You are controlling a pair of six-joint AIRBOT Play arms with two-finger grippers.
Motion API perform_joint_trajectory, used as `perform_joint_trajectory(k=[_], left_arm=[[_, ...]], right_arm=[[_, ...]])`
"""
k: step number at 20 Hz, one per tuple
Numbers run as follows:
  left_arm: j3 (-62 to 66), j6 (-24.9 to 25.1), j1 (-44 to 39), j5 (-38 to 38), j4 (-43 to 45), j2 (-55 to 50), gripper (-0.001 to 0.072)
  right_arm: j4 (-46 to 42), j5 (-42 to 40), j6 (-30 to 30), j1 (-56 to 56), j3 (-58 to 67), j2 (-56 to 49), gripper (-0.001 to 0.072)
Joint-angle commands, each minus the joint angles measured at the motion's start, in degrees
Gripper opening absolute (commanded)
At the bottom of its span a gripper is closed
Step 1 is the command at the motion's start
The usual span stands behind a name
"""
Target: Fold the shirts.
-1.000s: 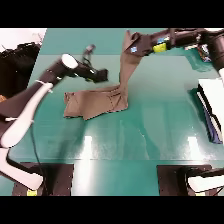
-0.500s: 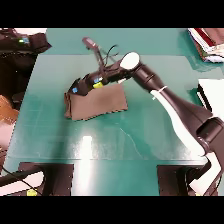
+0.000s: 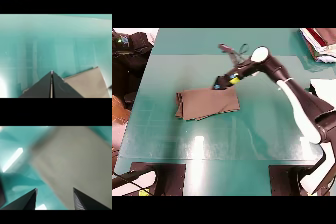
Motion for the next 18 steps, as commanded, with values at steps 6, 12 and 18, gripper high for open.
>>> perform_joint_trajectory(k=[6,12,18], left_arm=[[-1.22,0.0,-0.07,-2.99,-0.42,0.02,0.0029],[-1.86,-0.02,-0.07,-2.62,-1.05,0.02,0.0029],[-1.86,0.0,-0.07,-3.32,-3.02,0.02,0.0029]], right_arm=[[5.97,-4.09,5.9,-16.74,-19.47,0.28,0.0513],[11.26,-9.77,4.0,-9.64,-22.88,-1.95,0.0513],[14.86,-11.26,4.02,-0.98,-13.94,-7.58,0.0418]])
